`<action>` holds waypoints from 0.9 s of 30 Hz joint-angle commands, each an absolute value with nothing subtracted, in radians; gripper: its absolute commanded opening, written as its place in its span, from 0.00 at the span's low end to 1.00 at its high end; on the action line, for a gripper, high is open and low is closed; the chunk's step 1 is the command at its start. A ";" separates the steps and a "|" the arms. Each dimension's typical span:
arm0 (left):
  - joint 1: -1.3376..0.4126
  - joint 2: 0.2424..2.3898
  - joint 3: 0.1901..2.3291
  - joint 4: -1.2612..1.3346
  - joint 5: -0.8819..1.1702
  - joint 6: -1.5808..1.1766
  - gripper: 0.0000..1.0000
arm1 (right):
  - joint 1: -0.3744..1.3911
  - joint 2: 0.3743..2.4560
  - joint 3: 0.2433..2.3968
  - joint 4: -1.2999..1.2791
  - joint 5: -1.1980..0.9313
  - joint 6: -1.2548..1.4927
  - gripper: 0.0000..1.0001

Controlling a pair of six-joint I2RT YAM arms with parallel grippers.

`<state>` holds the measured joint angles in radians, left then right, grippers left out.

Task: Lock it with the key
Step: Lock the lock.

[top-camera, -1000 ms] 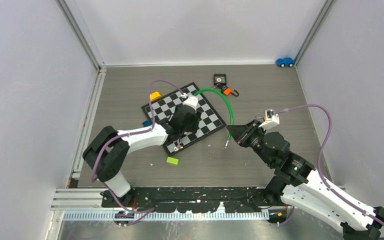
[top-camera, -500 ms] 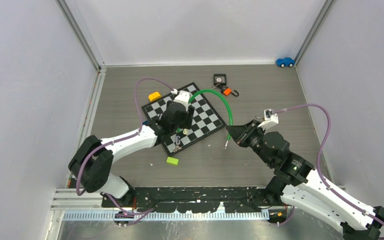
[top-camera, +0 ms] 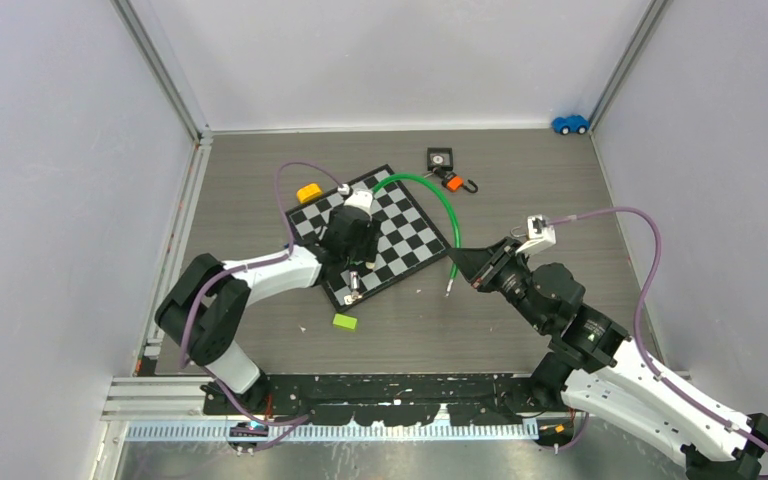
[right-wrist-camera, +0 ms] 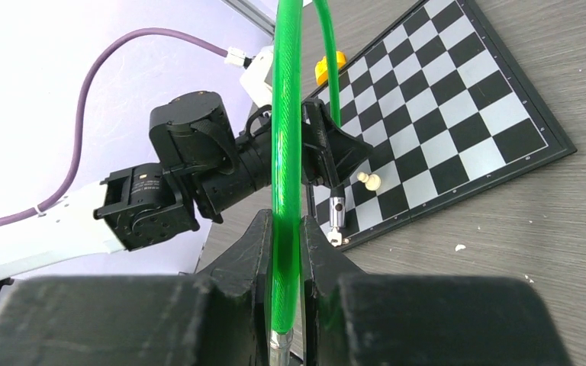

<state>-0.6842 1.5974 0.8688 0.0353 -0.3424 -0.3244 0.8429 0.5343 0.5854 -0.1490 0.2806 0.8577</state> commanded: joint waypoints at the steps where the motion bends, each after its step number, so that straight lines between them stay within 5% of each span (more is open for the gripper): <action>1: -0.663 1.604 0.860 0.090 -0.334 -0.369 0.65 | 0.845 0.511 0.627 -0.031 0.260 0.843 0.00; 11: -0.619 1.630 0.842 0.125 -0.253 -0.427 0.39 | 0.845 0.507 0.624 -0.029 0.261 0.842 0.00; 17: -0.617 1.621 0.847 0.117 -0.225 -0.443 0.01 | 0.844 0.501 0.616 -0.033 0.284 0.841 0.00; 27: -0.617 1.358 0.880 -0.065 -0.285 -0.541 0.00 | 0.845 0.522 0.582 0.050 0.308 0.815 0.00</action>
